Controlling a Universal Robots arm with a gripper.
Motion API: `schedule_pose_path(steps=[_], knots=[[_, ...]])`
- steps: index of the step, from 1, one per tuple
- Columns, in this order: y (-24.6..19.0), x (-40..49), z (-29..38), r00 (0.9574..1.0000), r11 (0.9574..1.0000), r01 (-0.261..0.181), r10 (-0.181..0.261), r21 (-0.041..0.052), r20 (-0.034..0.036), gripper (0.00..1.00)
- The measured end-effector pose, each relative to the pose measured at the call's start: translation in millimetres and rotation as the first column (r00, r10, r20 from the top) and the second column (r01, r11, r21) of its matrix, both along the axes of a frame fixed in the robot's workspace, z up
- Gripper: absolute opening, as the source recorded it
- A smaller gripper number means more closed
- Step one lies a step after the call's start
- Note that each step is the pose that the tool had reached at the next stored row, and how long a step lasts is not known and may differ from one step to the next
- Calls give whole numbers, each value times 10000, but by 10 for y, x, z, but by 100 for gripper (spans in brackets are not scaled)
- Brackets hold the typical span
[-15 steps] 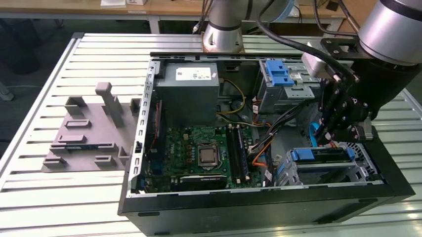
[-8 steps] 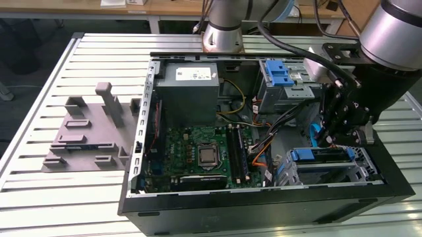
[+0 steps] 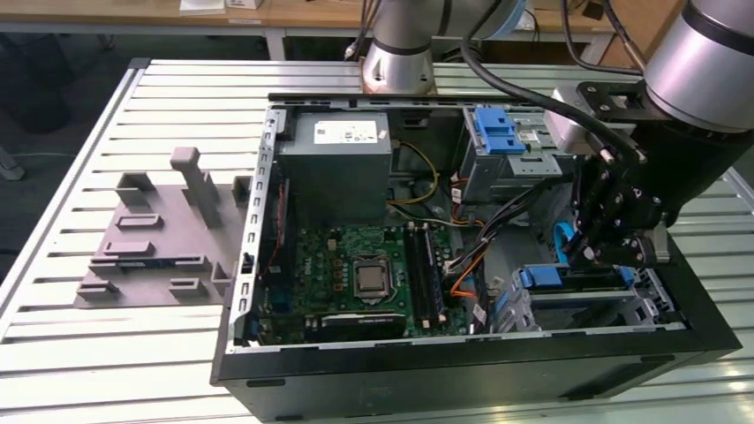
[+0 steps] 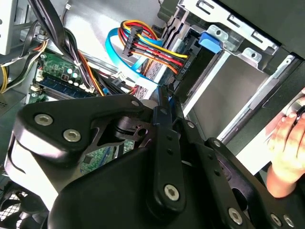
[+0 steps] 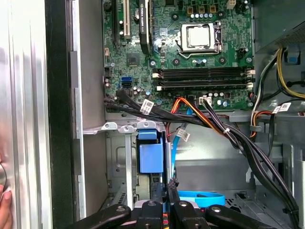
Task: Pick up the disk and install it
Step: 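Insert the second disk wire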
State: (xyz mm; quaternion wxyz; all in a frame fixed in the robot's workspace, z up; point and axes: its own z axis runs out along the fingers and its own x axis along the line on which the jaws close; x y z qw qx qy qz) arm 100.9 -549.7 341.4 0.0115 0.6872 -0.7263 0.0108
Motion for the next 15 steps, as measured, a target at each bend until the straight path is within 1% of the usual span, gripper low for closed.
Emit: schedule_pose_path(steps=[7,15], knots=[[-15,1,-21,10000,10000,0,0,0,0,16],[-31,25,-37,10000,10000,1,-1,4,-1,16]])
